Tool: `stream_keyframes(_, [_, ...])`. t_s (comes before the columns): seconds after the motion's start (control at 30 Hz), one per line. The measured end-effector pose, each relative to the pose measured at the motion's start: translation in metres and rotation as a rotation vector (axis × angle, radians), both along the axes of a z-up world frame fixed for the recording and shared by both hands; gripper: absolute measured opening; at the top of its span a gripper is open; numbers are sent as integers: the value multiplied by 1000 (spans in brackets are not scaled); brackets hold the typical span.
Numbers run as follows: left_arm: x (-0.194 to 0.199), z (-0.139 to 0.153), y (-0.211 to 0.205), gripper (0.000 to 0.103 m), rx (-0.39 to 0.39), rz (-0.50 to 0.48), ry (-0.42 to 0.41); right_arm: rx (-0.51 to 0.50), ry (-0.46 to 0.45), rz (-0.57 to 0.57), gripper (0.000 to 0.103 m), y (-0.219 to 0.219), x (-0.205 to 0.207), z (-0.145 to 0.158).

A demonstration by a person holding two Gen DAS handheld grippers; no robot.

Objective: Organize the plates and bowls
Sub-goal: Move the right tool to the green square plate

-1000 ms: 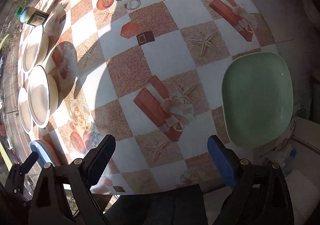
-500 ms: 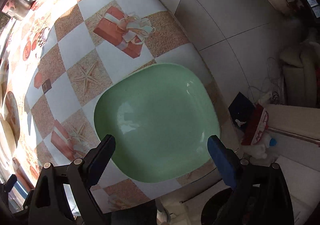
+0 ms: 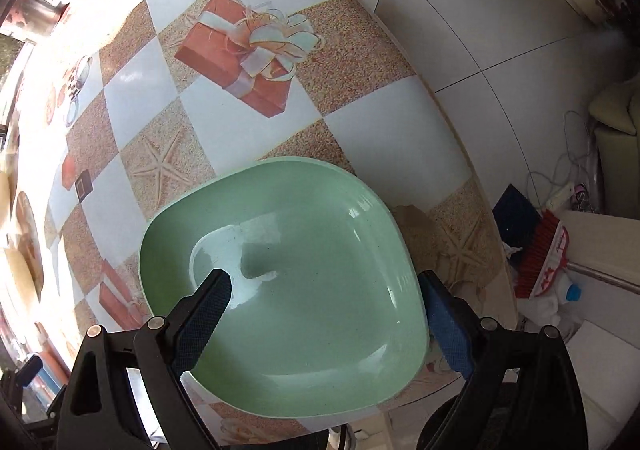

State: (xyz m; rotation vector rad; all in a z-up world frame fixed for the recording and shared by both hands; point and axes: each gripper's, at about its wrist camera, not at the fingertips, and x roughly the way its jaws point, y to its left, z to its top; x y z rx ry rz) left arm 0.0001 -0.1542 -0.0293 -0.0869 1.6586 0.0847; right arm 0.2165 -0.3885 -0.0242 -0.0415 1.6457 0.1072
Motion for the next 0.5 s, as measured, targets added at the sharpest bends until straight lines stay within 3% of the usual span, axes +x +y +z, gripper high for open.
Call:
stream_keyframes(0.27, [13, -6, 13, 81, -26, 42, -14, 87, 41, 134, 94, 61, -34, -1])
stream_keyframes(0.5, [50, -8, -7, 81, -54, 19, -51, 15, 36, 88, 94, 23, -33, -6])
